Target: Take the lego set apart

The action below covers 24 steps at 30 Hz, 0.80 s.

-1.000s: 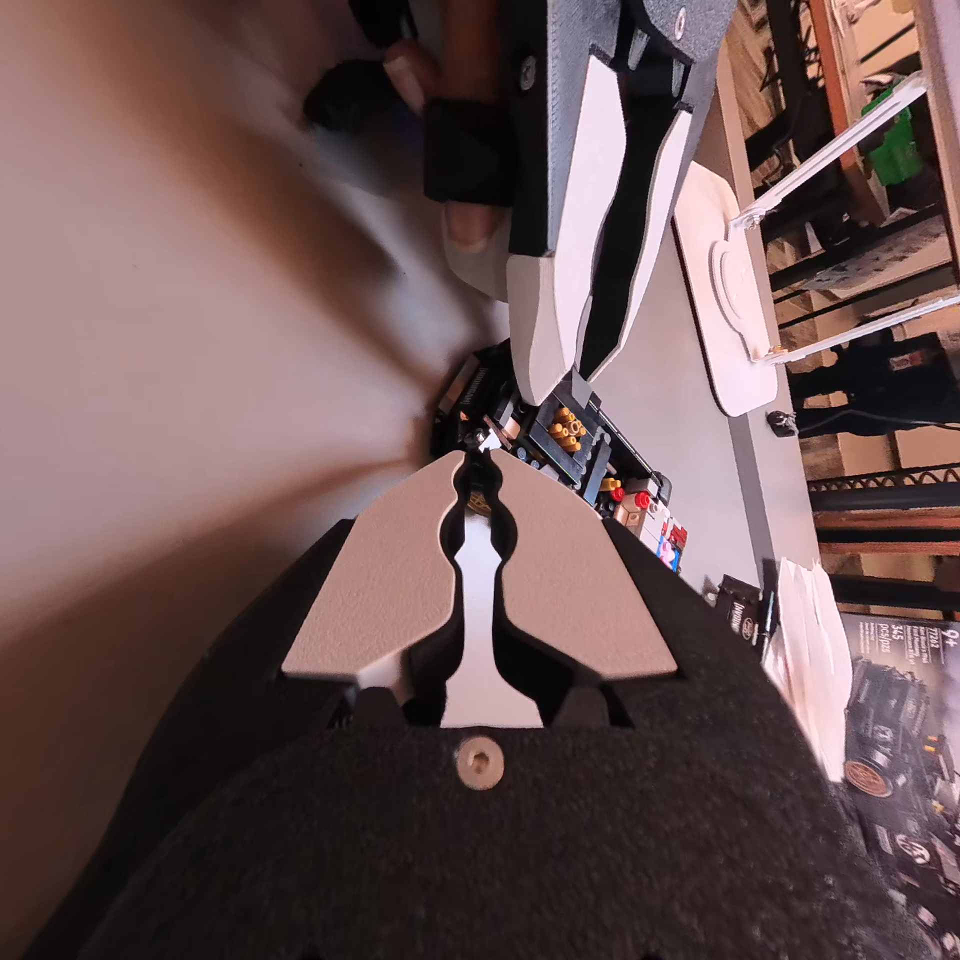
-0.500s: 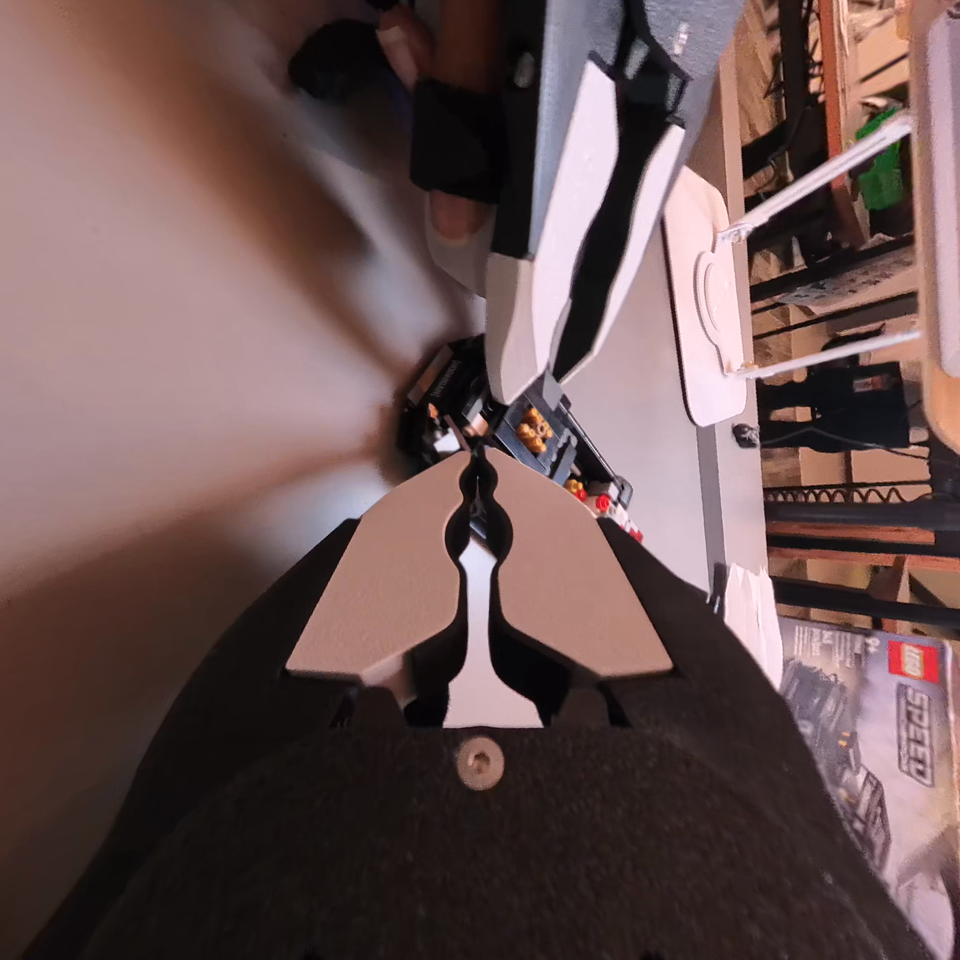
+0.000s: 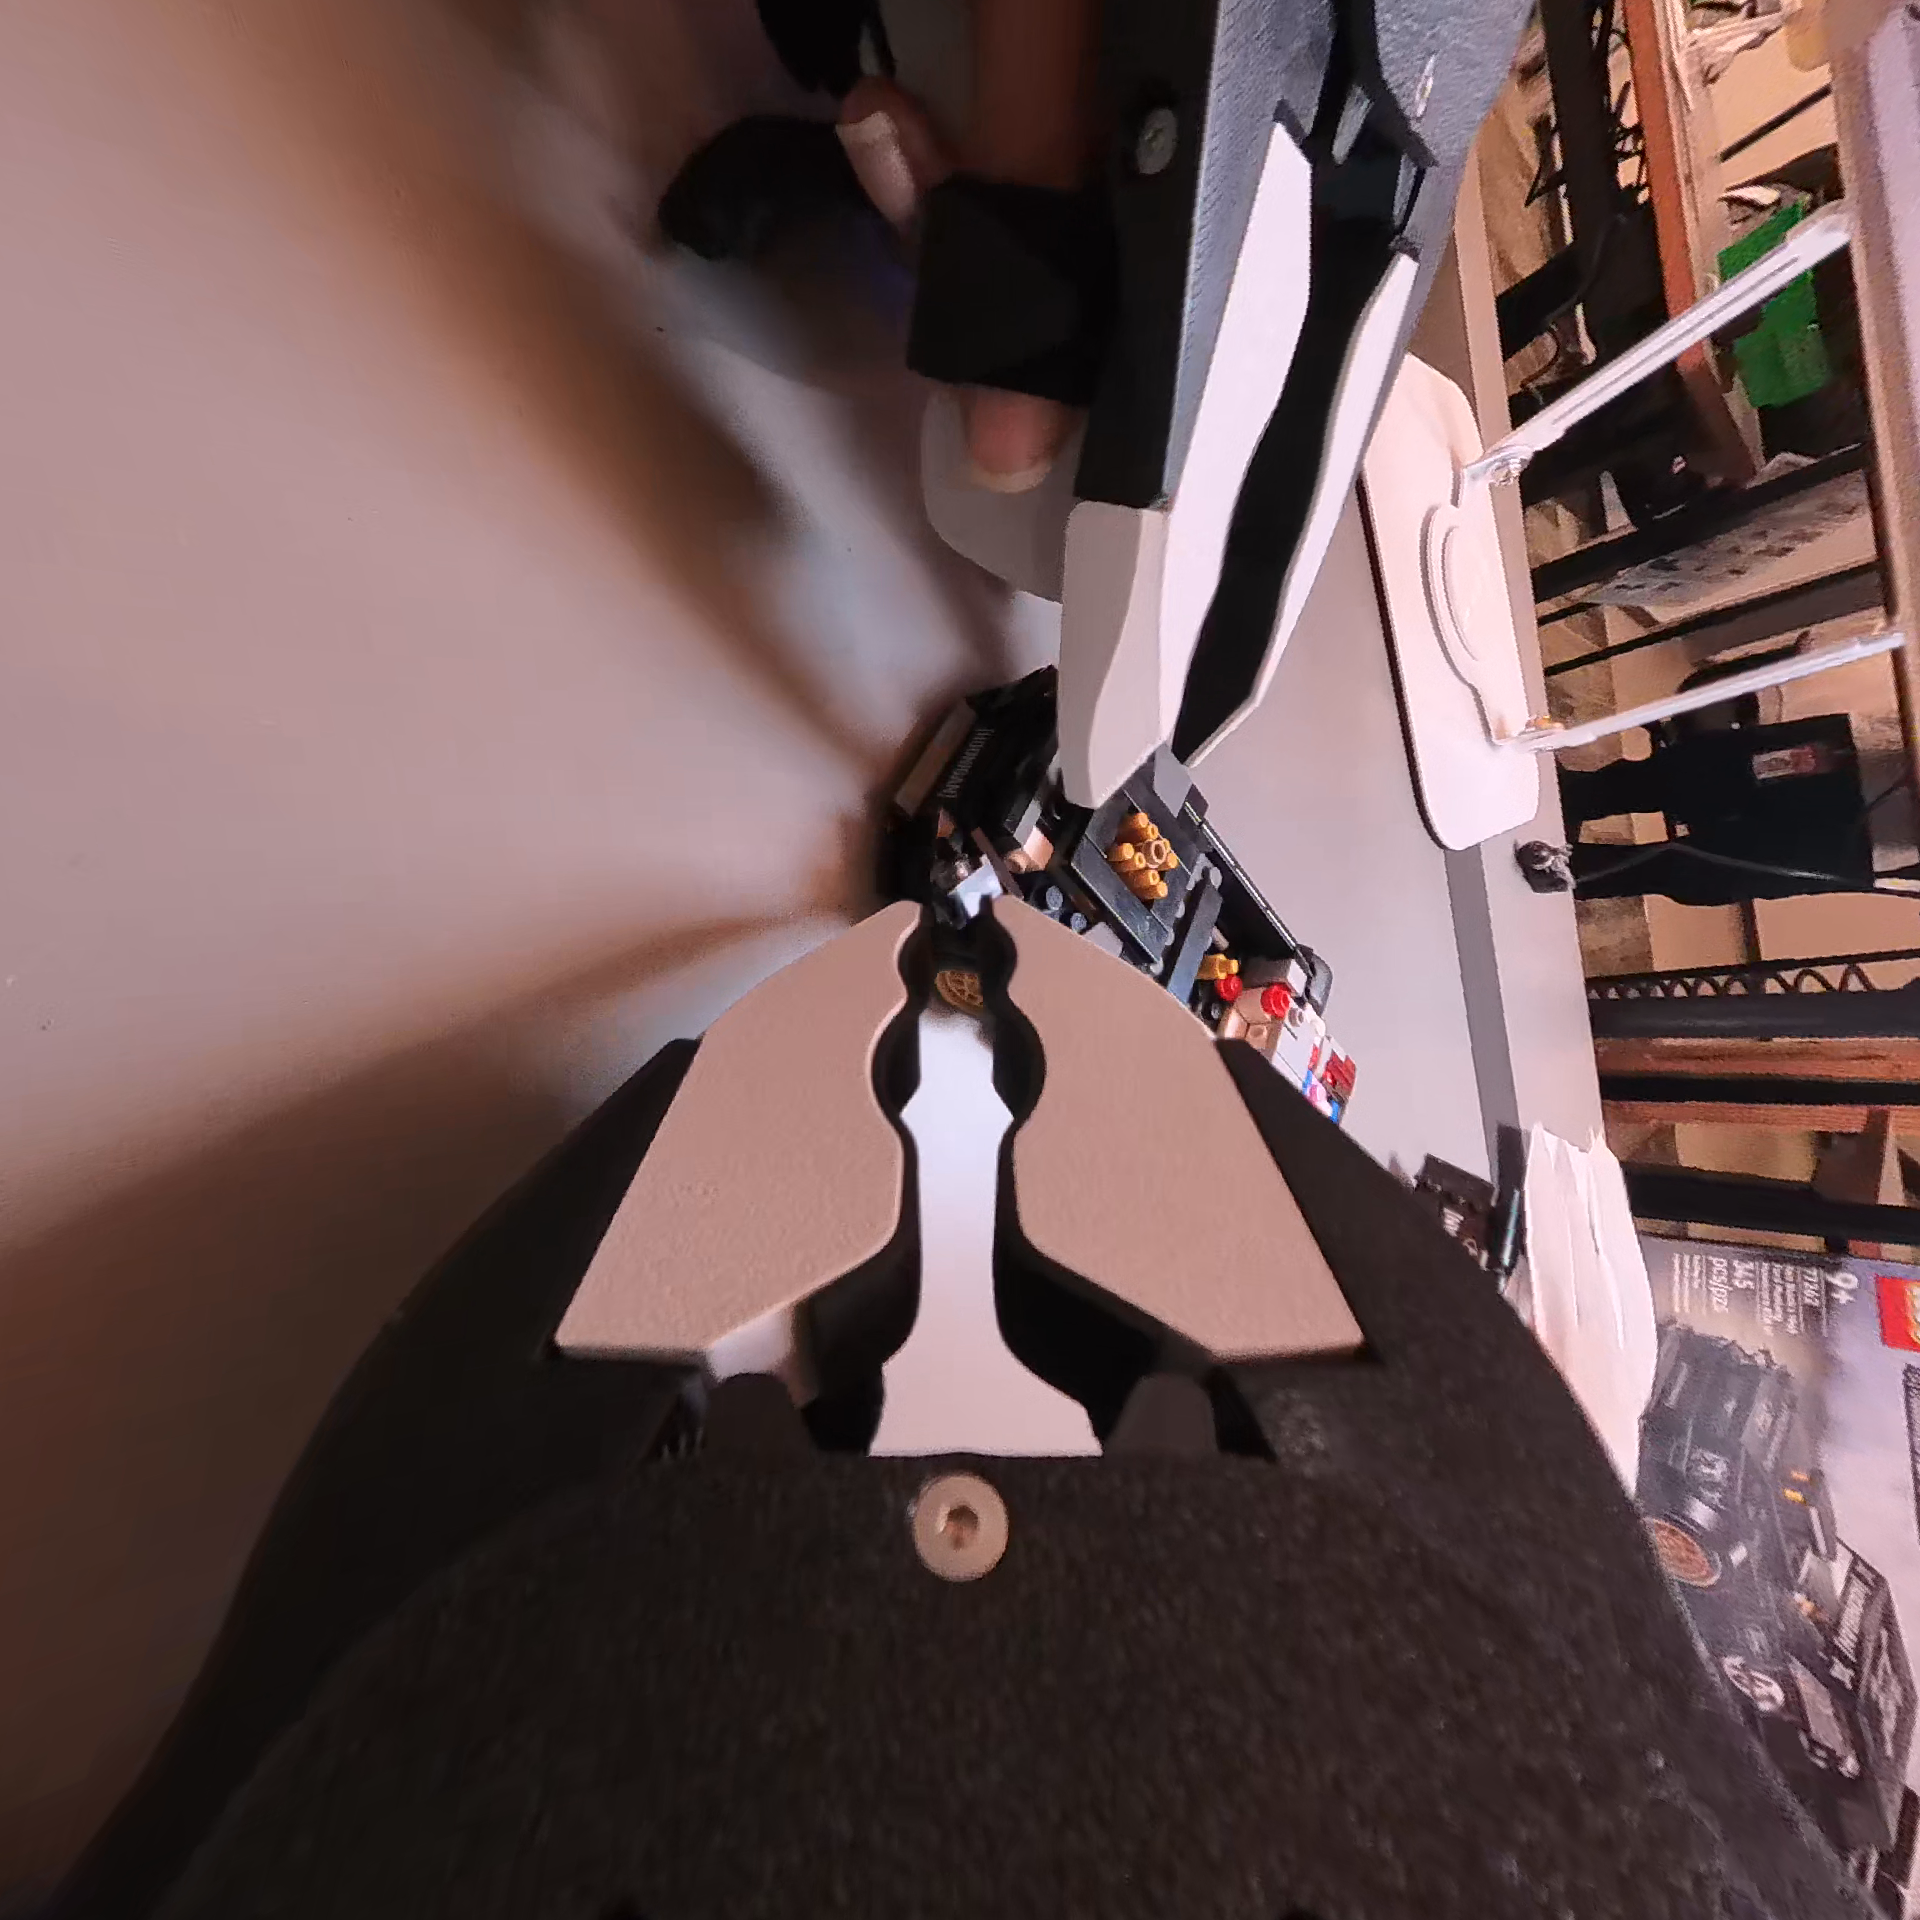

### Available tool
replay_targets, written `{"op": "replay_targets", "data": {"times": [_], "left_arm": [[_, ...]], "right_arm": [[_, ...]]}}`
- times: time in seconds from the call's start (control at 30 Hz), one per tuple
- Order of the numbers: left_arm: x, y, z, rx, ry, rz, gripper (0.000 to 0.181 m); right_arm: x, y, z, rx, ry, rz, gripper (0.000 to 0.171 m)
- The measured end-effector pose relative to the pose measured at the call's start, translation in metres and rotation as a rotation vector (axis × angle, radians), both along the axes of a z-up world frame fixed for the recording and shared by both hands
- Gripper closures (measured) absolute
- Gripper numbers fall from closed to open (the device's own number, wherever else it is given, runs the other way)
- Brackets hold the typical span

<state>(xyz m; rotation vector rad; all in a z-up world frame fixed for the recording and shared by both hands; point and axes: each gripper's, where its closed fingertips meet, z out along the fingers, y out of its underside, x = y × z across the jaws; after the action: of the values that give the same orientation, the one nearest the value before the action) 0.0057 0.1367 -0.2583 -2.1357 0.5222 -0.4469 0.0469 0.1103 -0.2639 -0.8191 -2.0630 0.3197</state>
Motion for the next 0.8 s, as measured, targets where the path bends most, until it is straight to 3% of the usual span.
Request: {"op": "replay_targets", "data": {"times": [0.37, 0.8], "left_arm": [[-0.0001, 0.001, -0.0032, -0.031, -0.025, -0.005, 0.142], [-0.0002, 0.0012, -0.0033, -0.028, -0.001, 0.003, 0.143]], "right_arm": [[-0.0036, 0.004, 0.0, 0.045, -0.001, 0.016, 0.17], [-0.0038, 0.0049, -0.0007, 0.341, -0.09, 0.073, 0.168]]}}
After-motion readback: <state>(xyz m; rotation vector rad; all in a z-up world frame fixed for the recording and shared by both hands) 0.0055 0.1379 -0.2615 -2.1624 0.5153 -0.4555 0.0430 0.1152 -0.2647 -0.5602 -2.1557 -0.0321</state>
